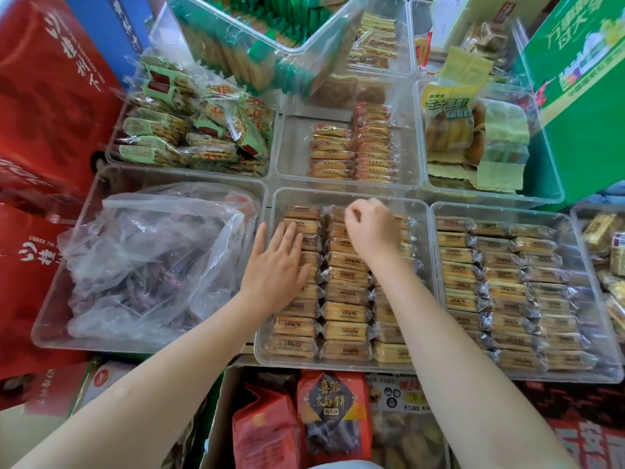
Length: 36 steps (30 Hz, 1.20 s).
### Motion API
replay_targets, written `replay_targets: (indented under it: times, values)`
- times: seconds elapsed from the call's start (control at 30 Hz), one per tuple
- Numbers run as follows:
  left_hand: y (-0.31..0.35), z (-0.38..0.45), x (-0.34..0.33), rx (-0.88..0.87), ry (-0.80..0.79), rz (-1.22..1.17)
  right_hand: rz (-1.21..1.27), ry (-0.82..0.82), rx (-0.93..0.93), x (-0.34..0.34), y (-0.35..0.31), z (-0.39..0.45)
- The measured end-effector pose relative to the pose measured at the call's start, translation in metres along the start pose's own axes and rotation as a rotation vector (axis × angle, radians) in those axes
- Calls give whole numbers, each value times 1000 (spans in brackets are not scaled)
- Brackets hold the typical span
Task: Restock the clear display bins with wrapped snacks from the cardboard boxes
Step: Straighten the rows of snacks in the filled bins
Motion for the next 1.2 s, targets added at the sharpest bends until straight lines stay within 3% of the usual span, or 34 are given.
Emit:
replay_targets:
  times: [0.07,0.2,0.3,0.43,0.57,0.7,0.8,1.2]
  values:
    - [6,4,3,-27,19,12,-53,110,-11,9,20,-5]
    - [19,21,-3,-139,-75,65,-220,92,141,-5,36,-14]
    - [19,26,1,-128,-105,91,-211,149,30,-4,51,-8]
    - [27,38,17,-159,3,2,-215,16,-63,-11,53,5]
    - [39,57,7,-225,-50,9,-380,-76,-96,-15,44,10]
    - [37,55,-5,-204,-45,-34,-104,-132,-208,-11,48,18]
    - [36,50,-10,-187,-7,-81,146,-61,-274,-5,54,23]
    - [46,63,-7,-176,-24,-75,105,64,-196,4,60,14]
Point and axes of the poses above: each hand's wrist, its own z-axis towards the middle knuckle, its own x-axis out of the back of the hand, y = z × x, the point moved 5 cm from there along z, towards the middle knuckle, and after that the axes turned 3 degrees about -z, right-handed, at the moved point
